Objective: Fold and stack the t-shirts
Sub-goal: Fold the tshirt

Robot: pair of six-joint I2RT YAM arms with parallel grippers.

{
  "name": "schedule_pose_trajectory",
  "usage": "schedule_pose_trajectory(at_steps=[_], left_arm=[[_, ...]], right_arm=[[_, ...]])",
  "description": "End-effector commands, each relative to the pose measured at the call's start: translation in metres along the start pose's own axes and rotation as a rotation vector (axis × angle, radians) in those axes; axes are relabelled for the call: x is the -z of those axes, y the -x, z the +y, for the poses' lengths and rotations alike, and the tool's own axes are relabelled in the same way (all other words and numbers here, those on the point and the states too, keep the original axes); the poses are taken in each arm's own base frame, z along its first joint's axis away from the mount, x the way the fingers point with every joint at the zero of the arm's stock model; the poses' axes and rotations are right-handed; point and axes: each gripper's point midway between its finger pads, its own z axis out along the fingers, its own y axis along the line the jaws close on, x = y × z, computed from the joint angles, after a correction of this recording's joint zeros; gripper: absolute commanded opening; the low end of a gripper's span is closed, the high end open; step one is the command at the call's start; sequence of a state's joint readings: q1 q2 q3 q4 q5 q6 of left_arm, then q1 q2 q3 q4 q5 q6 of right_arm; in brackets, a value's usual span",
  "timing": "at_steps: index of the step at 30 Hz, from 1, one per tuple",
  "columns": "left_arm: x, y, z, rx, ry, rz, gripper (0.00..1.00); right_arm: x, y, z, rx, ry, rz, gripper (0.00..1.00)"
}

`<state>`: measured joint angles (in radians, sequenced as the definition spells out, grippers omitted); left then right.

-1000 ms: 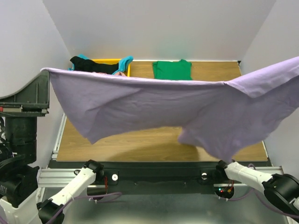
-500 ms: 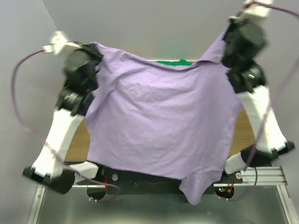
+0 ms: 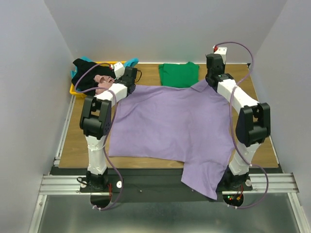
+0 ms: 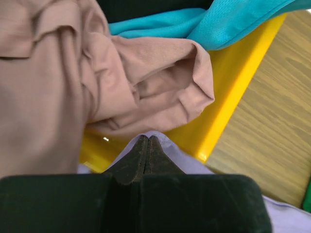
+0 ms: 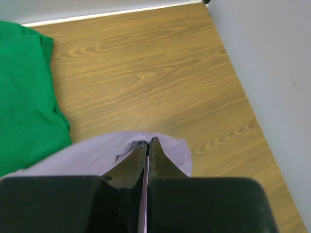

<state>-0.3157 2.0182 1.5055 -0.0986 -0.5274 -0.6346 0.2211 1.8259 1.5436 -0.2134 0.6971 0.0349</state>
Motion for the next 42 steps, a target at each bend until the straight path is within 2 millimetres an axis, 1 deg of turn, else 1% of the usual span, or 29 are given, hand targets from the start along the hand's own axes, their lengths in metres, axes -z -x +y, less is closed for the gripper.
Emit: schedule_pose_trajectory(at_steps=[1, 4, 6, 8, 9, 11, 12, 13, 14, 15, 17, 18, 19, 20, 21, 24, 26, 27, 28, 29, 30, 31, 34, 36, 37, 38, 39, 41, 42], left_arm=[[0.011, 0.056, -0.031, 0.099, -0.076, -0.111, 0.0], [0.012, 0.057, -0.037, 0.097, -0.111, -0.114, 0.0], [0.012, 0.058, -0.038, 0.088, -0.116, -0.115, 0.0], [0.012, 0.055, -0.036, 0.079, -0.115, -0.108, 0.0], [0.014, 0.054, -0.034, 0.078, -0.115, -0.105, 0.0], [0.017, 0.052, -0.031, 0.076, -0.113, -0.1, 0.0], [0.019, 0.05, -0.027, 0.07, -0.11, -0.095, 0.0], [0.021, 0.048, -0.026, 0.068, -0.113, -0.088, 0.0], [0.022, 0.045, -0.024, 0.067, -0.114, -0.083, 0.0], [0.026, 0.041, -0.019, 0.062, -0.112, -0.073, 0.0], [0.03, 0.035, -0.012, 0.069, -0.108, -0.061, 0.0], [0.035, 0.032, -0.007, 0.069, -0.108, -0.052, 0.0], [0.038, 0.031, -0.004, 0.073, -0.109, -0.05, 0.0], [0.041, 0.029, -0.001, 0.074, -0.111, -0.045, 0.0], [0.043, 0.027, 0.001, 0.075, -0.113, -0.042, 0.0], [0.058, 0.02, 0.015, 0.073, -0.122, -0.029, 0.0], [0.062, 0.017, 0.022, 0.072, -0.116, -0.027, 0.0], [0.067, 0.014, 0.028, 0.07, -0.116, -0.024, 0.0], [0.069, 0.013, 0.03, 0.069, -0.119, -0.02, 0.0], [0.071, 0.012, 0.03, 0.069, -0.125, -0.021, 0.0], [0.075, 0.015, 0.032, 0.076, -0.138, -0.034, 0.0], [0.077, 0.015, 0.034, 0.076, -0.139, -0.038, 0.0], [0.084, 0.023, 0.036, 0.074, -0.148, -0.068, 0.0], [0.086, 0.031, 0.036, 0.072, -0.148, -0.091, 0.0], [0.088, 0.04, 0.038, 0.067, -0.129, -0.121, 0.0], [0.088, 0.045, 0.04, 0.064, -0.118, -0.135, 0.0], [0.09, 0.056, 0.04, 0.07, -0.102, -0.164, 0.0], [0.091, 0.064, 0.038, 0.068, -0.096, -0.182, 0.0], [0.091, 0.064, 0.038, 0.064, -0.091, -0.178, 0.0]], right_arm=[[-0.019, 0.032, 0.011, -0.104, -0.007, -0.098, 0.01], [-0.026, 0.029, 0.016, -0.104, 0.015, -0.089, 0.0], [-0.025, 0.027, 0.018, -0.106, 0.032, -0.084, 0.0], [-0.018, 0.027, 0.017, -0.108, 0.049, -0.086, 0.0], [-0.016, 0.019, 0.015, -0.108, 0.05, -0.074, 0.0], [-0.01, 0.013, 0.009, -0.099, 0.046, -0.063, 0.0], [0.0, 0.018, 0.0, -0.11, 0.041, -0.073, 0.0], [0.003, 0.002, -0.003, -0.093, 0.037, -0.043, 0.01], [0.009, 0.0, -0.007, -0.097, 0.038, -0.037, 0.0], [0.018, -0.011, -0.013, -0.103, 0.041, -0.011, 0.0], [0.029, -0.019, -0.019, -0.121, 0.049, 0.012, 0.0], [0.041, -0.018, -0.024, -0.143, 0.065, 0.016, 0.01], [0.046, -0.023, -0.026, -0.147, 0.073, 0.028, 0.0], [0.049, -0.037, -0.028, -0.139, 0.075, 0.059, 0.0], [0.055, -0.041, -0.028, -0.156, 0.094, 0.073, 0.0], [0.078, -0.074, -0.035, -0.142, 0.131, 0.179, 0.0], [0.09, -0.081, -0.045, -0.155, 0.118, 0.207, 0.0], [0.097, -0.097, -0.052, -0.159, 0.091, 0.255, 0.0], [0.102, -0.101, -0.057, -0.169, 0.08, 0.264, 0.0], [0.111, -0.1, -0.063, -0.19, 0.081, 0.255, 0.01], [0.117, -0.109, -0.067, -0.197, 0.077, 0.278, 0.0], [0.122, -0.111, -0.07, -0.205, 0.079, 0.282, 0.0], [0.141, -0.11, -0.08, -0.243, 0.093, 0.281, 0.0], [0.15, -0.11, -0.08, -0.256, 0.125, 0.286, 0.0], [0.157, -0.11, -0.084, -0.261, 0.131, 0.286, 0.0], [0.159, -0.114, -0.085, -0.259, 0.132, 0.293, 0.0], [0.163, -0.116, -0.089, -0.257, 0.13, 0.298, 0.0], [0.165, -0.121, -0.091, -0.253, 0.129, 0.308, 0.0], [0.166, -0.124, -0.091, -0.249, 0.13, 0.318, 0.0]])
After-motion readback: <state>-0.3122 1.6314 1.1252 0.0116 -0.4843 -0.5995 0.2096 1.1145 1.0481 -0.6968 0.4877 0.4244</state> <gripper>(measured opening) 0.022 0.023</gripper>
